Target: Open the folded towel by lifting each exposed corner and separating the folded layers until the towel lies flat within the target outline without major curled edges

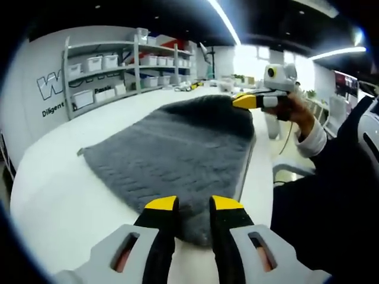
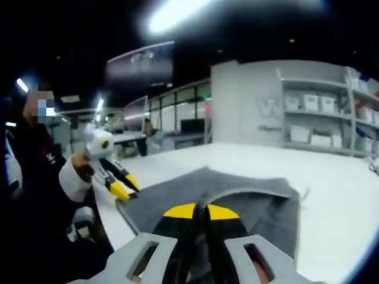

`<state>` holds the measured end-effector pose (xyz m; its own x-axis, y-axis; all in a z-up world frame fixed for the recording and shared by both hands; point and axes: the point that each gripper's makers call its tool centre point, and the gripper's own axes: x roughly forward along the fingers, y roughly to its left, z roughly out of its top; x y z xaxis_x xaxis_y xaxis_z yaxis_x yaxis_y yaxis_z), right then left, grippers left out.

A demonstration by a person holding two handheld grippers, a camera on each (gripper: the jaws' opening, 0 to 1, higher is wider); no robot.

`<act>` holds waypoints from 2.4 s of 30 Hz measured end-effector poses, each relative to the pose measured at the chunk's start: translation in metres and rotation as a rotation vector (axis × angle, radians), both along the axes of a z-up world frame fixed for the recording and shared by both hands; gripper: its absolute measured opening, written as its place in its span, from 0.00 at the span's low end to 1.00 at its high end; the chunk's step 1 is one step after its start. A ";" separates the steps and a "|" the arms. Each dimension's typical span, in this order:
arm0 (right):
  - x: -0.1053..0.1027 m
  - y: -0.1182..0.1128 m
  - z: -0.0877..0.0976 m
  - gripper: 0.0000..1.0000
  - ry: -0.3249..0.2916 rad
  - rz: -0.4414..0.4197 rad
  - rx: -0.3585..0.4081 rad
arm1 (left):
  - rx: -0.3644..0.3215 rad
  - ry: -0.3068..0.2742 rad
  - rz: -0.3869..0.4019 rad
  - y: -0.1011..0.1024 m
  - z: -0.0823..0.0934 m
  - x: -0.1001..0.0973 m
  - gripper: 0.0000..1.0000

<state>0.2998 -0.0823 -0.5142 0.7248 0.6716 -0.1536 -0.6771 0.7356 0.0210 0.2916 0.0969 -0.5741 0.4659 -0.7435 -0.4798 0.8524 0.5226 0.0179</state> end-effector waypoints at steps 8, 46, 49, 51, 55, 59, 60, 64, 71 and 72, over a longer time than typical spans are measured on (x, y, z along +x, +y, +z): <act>0.001 0.005 0.005 0.02 -0.013 0.006 0.001 | -0.007 -0.017 0.002 0.000 0.002 0.002 0.22; -0.024 0.092 0.004 0.02 -0.079 0.186 -0.081 | -0.125 -0.064 0.063 0.008 0.025 0.013 0.20; -0.027 0.097 0.005 0.02 -0.085 0.192 -0.072 | -0.153 -0.071 0.063 0.007 0.031 0.013 0.19; -0.028 0.102 0.004 0.02 -0.086 0.198 -0.066 | -0.169 -0.072 0.063 0.006 0.035 0.013 0.19; -0.031 0.111 0.000 0.02 -0.086 0.215 -0.071 | -0.193 -0.075 0.073 0.009 0.039 0.014 0.17; -0.035 0.121 -0.004 0.02 -0.083 0.237 -0.082 | -0.216 -0.070 0.079 0.010 0.042 0.016 0.16; -0.036 0.123 -0.005 0.02 -0.083 0.243 -0.084 | -0.220 -0.068 0.079 0.010 0.042 0.016 0.16; -0.041 0.133 -0.012 0.02 -0.079 0.266 -0.103 | -0.228 -0.066 0.078 0.008 0.043 0.015 0.16; -0.046 0.145 -0.024 0.03 -0.078 0.289 -0.142 | -0.248 -0.051 0.056 0.003 0.044 0.012 0.16; -0.047 0.147 -0.026 0.04 -0.079 0.292 -0.151 | -0.252 -0.048 0.053 0.002 0.044 0.011 0.16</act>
<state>0.2532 0.0646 -0.5405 0.5191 0.8265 -0.2178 -0.8547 0.5014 -0.1344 0.3025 0.0987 -0.5301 0.5247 -0.8109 -0.2591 0.8253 0.5592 -0.0789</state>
